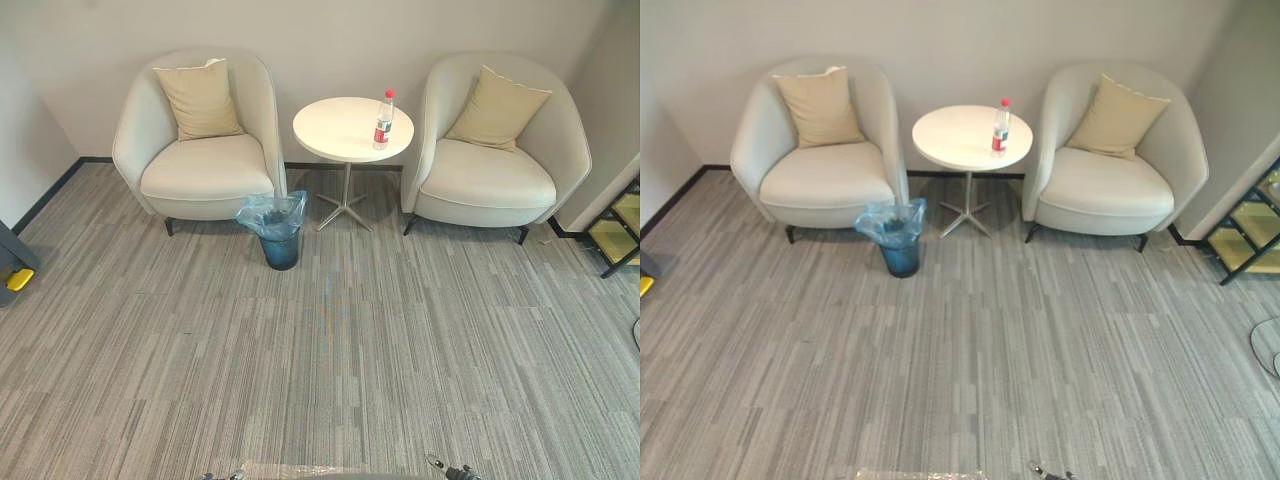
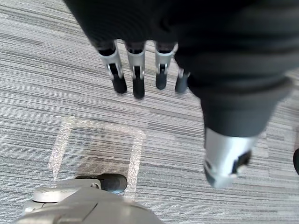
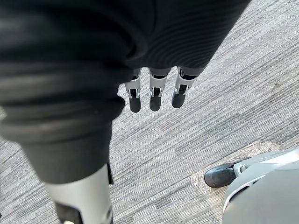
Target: Gather rubbish on tea table into small bin, then transfer packed bag to large trash can.
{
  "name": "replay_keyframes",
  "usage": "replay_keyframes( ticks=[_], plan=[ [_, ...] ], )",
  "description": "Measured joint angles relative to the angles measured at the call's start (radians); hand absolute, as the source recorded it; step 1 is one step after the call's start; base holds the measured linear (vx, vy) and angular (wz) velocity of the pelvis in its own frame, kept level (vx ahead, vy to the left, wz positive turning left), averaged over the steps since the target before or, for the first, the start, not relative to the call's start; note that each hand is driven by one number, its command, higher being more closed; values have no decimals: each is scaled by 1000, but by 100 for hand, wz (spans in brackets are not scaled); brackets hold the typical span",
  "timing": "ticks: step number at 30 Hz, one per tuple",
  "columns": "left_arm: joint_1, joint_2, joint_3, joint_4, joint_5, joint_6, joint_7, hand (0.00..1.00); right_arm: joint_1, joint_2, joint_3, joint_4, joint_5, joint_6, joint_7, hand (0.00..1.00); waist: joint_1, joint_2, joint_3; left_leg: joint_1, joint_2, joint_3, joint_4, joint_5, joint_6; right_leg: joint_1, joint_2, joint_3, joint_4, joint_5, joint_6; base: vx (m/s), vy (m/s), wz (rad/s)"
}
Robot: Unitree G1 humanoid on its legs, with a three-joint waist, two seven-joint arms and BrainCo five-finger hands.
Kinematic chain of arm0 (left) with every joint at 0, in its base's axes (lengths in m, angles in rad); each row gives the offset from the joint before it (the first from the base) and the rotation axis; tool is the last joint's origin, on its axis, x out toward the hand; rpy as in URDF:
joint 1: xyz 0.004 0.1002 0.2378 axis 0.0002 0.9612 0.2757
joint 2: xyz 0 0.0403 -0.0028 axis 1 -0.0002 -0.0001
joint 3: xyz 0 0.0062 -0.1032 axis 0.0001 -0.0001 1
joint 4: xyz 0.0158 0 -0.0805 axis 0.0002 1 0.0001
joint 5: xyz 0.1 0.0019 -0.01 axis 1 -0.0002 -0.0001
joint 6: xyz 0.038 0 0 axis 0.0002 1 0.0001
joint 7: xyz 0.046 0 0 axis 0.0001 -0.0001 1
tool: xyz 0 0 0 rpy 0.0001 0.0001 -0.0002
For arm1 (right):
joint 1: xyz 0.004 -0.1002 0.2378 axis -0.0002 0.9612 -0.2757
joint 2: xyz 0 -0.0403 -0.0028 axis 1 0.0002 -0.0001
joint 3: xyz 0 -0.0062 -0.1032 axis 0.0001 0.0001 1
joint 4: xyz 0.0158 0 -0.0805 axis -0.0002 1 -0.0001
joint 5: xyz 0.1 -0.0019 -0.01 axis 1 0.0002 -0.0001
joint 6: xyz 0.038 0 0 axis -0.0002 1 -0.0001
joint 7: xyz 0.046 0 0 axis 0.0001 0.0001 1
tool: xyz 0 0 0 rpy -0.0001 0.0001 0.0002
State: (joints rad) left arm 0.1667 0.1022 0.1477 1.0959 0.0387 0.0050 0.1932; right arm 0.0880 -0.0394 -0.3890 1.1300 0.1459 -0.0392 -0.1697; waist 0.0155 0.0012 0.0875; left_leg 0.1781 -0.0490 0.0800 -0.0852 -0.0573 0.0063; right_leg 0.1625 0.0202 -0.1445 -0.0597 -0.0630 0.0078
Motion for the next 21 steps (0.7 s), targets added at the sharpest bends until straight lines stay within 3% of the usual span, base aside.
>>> replay_keyframes(
  ticks=[21],
  plan=[
    [0, 2, -10, 7, 0, 1, -2, 0, 0, 0, -1, 5, 0, 2, 0, 0, 1, -2, -2, 1, 0, 4, 0, 0, 0, 9, 0, 1, -17, 9, 1, 0, 0, 0]
  ],
)
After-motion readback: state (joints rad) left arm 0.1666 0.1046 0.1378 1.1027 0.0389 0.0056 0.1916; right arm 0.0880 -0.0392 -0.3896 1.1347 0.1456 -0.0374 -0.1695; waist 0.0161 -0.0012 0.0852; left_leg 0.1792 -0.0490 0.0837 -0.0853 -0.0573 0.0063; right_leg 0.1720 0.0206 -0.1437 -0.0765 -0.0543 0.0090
